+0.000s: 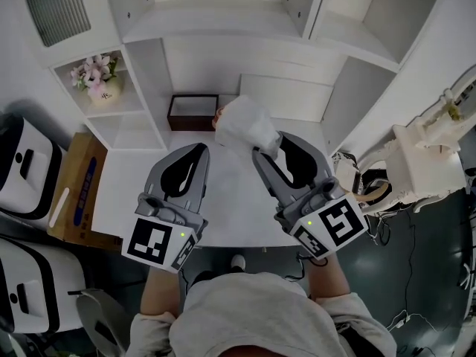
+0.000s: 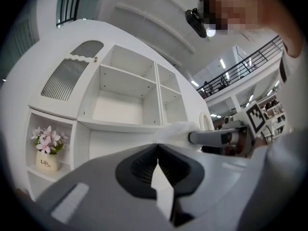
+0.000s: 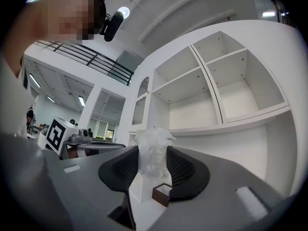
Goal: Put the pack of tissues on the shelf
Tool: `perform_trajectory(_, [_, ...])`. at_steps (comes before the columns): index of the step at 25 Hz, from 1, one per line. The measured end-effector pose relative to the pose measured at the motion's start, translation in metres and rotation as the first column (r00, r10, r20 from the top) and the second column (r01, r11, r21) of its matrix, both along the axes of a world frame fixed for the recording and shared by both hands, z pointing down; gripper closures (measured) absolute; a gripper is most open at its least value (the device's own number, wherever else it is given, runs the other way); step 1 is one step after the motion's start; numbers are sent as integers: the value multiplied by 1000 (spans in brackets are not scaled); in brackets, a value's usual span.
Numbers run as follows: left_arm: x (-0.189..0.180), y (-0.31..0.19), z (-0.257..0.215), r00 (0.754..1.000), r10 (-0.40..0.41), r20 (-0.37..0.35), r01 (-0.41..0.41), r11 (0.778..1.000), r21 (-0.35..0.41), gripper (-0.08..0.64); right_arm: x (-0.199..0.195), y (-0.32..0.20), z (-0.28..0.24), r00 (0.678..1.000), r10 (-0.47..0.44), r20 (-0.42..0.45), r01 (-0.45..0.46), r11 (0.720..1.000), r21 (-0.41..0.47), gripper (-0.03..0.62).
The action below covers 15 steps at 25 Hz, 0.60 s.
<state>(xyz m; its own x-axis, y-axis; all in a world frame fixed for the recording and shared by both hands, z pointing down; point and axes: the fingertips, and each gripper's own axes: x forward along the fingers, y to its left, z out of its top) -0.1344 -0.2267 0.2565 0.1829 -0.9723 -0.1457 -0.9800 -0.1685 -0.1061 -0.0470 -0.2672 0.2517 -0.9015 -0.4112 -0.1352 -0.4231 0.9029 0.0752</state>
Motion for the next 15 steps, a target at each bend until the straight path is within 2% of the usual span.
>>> perform_trajectory(9, [6, -13, 0, 1000, 3, 2, -3, 1000, 3, 560, 3, -16, -13, 1000, 2, 10, -2, 1000, 25, 425])
perform_trajectory(15, [-5, -20, -1, 1000, 31, -1, -31, 1000, 0, 560, -8, -25, -30, 1000, 21, 22, -22, 999, 42, 425])
